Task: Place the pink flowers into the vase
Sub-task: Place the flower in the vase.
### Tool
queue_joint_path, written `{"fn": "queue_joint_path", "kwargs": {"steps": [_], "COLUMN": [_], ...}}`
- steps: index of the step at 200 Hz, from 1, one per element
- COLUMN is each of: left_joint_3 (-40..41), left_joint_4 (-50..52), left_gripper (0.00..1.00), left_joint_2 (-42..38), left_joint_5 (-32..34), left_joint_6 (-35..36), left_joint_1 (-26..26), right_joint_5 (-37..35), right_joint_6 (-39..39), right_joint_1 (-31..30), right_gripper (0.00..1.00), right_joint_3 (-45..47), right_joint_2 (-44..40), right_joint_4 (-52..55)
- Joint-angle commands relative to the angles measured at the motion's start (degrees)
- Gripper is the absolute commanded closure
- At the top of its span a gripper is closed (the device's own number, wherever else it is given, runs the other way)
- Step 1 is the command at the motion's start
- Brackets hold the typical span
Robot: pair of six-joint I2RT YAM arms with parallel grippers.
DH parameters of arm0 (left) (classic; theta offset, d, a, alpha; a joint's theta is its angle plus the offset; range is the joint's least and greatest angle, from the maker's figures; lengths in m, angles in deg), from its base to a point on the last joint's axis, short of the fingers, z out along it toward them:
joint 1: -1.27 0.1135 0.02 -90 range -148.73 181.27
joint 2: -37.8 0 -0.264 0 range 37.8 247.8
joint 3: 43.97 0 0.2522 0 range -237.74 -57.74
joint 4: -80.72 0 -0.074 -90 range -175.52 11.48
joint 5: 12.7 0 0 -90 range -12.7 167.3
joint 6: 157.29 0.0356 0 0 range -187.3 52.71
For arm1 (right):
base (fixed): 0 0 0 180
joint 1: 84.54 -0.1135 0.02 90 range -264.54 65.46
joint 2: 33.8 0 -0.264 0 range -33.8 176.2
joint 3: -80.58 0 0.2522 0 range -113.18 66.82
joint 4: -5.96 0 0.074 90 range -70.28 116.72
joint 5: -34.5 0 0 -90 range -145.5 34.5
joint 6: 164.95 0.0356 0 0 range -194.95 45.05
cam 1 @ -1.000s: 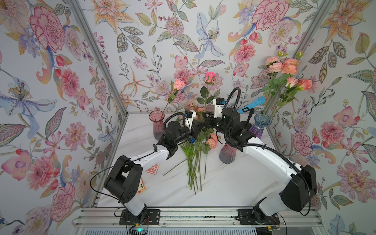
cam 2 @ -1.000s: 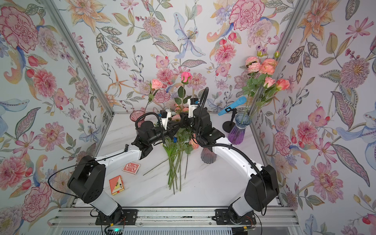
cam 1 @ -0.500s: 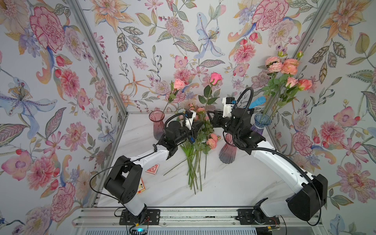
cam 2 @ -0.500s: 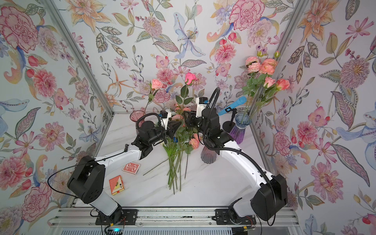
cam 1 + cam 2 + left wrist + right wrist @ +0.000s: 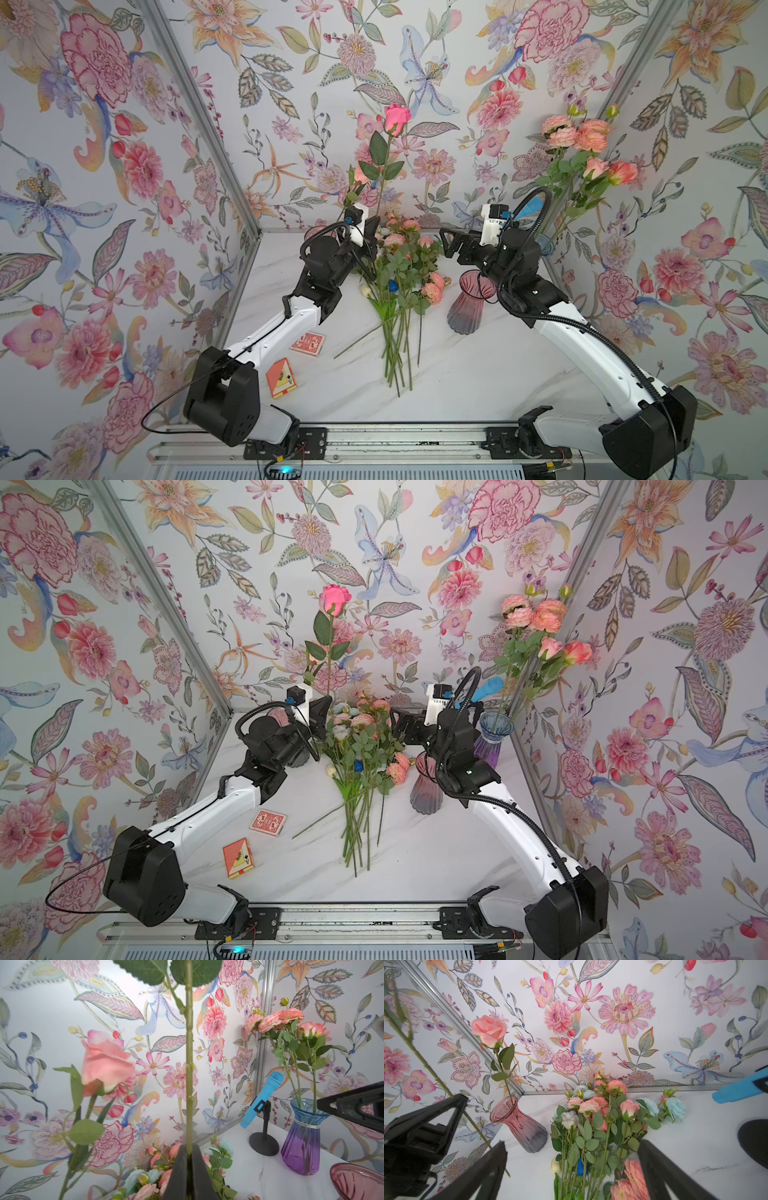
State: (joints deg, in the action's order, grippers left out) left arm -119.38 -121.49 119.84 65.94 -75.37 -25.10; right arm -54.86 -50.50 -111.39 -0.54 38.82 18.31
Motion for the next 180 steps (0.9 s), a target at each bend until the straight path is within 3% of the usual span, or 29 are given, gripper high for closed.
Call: {"fn": "queue_joint_path", "kwargs": {"steps": [1,62,120,180], "left_joint_3": [-1.43,-6.13,-10.12,-9.52], "left_joint_4": [-3.46,-10.05,-19.22,-24.58], "left_gripper": [1.00,1.00,1.00,1.00], "left_joint_2": [-2.90,-2.30,5.83,14.37], "left_joint_5": [5.83,9.14,9.94,7.85], "left_joint_6": [5.82,4.50,-1.66,-9.14], "left_joint_1": [1.52,11.60,18.92,20.22], "right_joint_5": [0.91,3.71,5.24,5.06], "right_joint_6": [0.67,1.64,1.73,1.98], "right_joint_1": [0.41,0.46,0.45,0.41], "right_gripper": [0.00,0.01,0.01,0.01], "right_joint_3": [0.83,0.99,0.99,0.84], "right_joint_2": [-0.27,1.50,0.97,1.80], "right_joint_4": [0.59,0.53,1.10,1.97]}}
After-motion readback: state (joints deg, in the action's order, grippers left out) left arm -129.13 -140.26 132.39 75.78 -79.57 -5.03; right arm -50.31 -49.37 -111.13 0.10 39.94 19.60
